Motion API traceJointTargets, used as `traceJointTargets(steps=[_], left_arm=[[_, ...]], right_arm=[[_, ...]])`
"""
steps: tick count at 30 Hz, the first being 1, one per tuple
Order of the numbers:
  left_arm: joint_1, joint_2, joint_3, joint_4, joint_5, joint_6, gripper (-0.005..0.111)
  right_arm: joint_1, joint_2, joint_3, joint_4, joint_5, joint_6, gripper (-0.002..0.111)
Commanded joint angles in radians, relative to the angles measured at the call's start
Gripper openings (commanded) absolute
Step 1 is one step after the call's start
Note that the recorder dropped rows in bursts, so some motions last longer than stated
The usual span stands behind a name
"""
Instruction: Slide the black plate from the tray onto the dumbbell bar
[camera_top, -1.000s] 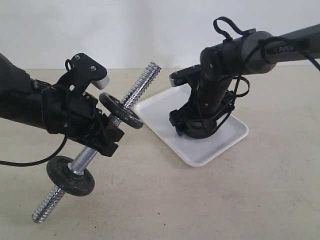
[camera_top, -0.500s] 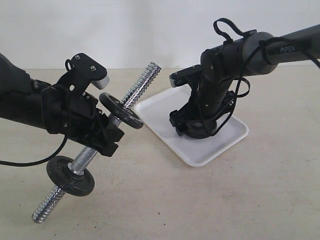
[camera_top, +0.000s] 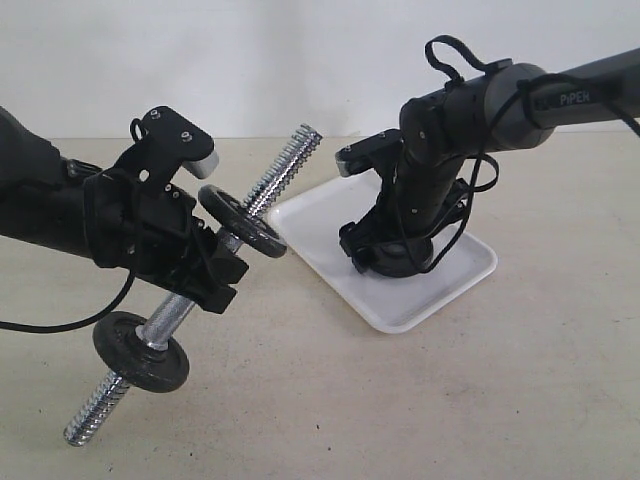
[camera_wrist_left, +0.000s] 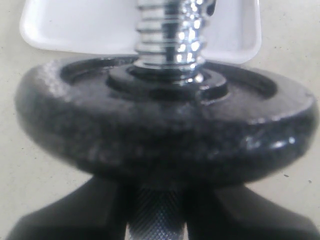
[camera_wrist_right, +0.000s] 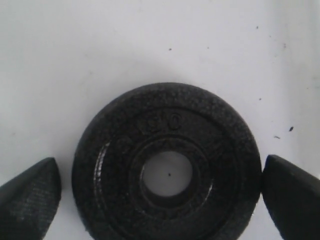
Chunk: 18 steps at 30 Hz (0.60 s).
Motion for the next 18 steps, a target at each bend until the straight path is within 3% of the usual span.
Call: traceJointTargets(steps=[1,18], left_arm=[[0.003,-0.057,-0.032,-0.044,-0.060,0.003,0.004],[0.003,-0.057,-0.032,-0.044,-0.060,0.003,0.004]], right_arm=[[0.000,0.073,0.047,-0.119,0.158,-0.041,0.105],[0.000,0.122,0.047,-0.060,0.141,-0.048,0.105]])
